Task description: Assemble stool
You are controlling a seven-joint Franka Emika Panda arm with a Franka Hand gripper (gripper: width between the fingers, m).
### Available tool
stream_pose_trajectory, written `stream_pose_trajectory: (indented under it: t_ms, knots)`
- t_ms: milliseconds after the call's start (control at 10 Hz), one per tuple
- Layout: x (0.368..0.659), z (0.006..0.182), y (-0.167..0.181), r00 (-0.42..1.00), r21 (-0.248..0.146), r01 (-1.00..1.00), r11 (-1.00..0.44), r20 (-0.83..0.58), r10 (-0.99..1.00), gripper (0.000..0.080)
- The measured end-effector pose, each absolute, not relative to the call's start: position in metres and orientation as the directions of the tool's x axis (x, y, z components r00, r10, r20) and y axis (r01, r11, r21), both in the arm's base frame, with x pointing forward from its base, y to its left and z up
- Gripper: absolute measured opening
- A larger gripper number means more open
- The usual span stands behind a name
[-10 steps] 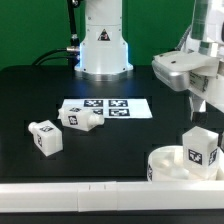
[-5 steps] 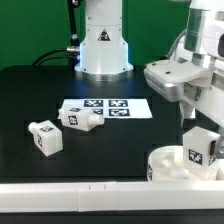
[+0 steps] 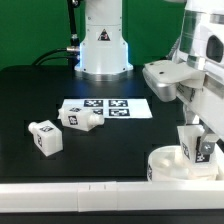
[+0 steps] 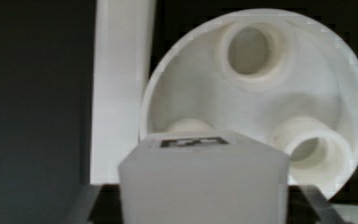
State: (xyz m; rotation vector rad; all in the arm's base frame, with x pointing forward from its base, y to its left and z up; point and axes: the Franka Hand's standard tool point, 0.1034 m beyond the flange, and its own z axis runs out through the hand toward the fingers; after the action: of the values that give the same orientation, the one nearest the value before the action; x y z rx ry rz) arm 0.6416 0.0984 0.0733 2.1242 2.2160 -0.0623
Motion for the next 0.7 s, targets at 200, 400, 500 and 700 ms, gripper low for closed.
stream_pose_trajectory:
  t_ms: [200,400,500,700]
  knots:
    - [0.6402,0.0733,0.0985,0.122,0.026,0.992,-0.121,-0.077,0.989,0.0333]
    - [0.6385,0.0731,0.0965,0.419,0.037,0.908,-0.418,-0.067,0.905,0.0333]
    - [0.6335,0.072,0.0974,0.627,0.005,0.779,-0.627,-0.06,0.777,0.0333]
    - [0.6336,0.072,0.0965,0.733,-0.025,0.676,-0.736,-0.079,0.676,0.0333]
